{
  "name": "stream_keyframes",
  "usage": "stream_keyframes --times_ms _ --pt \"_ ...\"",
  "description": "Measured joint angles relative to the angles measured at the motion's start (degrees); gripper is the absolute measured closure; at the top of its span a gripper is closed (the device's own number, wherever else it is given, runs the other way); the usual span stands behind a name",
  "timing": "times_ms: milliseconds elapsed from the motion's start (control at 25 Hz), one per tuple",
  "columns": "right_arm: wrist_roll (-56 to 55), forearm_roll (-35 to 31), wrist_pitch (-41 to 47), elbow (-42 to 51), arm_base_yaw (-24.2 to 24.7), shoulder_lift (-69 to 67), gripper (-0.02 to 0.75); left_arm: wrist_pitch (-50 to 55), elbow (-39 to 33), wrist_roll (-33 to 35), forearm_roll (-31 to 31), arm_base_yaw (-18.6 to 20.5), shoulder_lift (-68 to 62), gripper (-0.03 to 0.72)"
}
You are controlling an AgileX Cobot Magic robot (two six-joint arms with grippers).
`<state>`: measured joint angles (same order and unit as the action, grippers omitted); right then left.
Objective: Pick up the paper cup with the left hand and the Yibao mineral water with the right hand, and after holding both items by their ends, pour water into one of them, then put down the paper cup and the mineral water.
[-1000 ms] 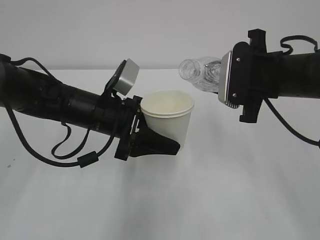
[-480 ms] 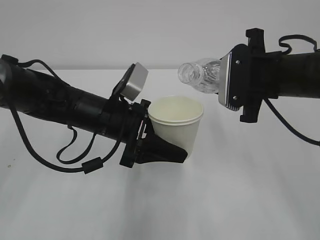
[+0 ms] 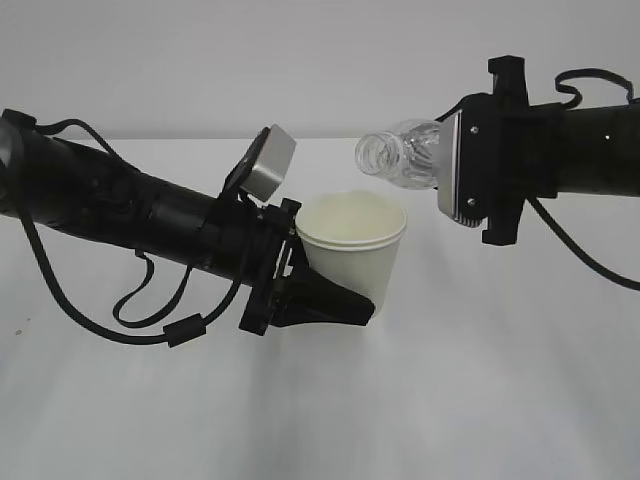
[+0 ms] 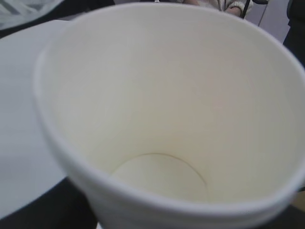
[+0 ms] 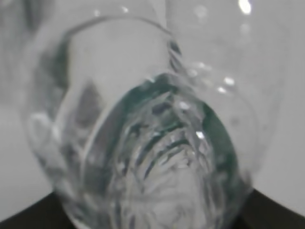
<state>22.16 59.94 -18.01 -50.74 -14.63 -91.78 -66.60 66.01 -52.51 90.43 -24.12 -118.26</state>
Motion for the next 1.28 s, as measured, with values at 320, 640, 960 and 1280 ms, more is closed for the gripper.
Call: stream_keyframes --times_ms 320,640,960,1280 --pt "2.73 0.04 -0.13 0.00 0.00 0.00 0.336 0.00 0.00 0.03 0.00 0.00 0.00 0.243" --pt "5.85 0.04 -0.13 0.00 0.00 0.00 0.336 -0.02 0.00 0.13 0.28 0.00 0.00 0.244" --pt "7.99 0.04 -0.17 0.00 0.00 0.00 0.336 -0.02 0.00 0.13 1.02 0.00 0.00 0.246" --pt "10.08 0.04 -0.26 0.00 0.00 0.00 0.336 -0.02 0.00 0.13 1.02 0.00 0.00 0.248"
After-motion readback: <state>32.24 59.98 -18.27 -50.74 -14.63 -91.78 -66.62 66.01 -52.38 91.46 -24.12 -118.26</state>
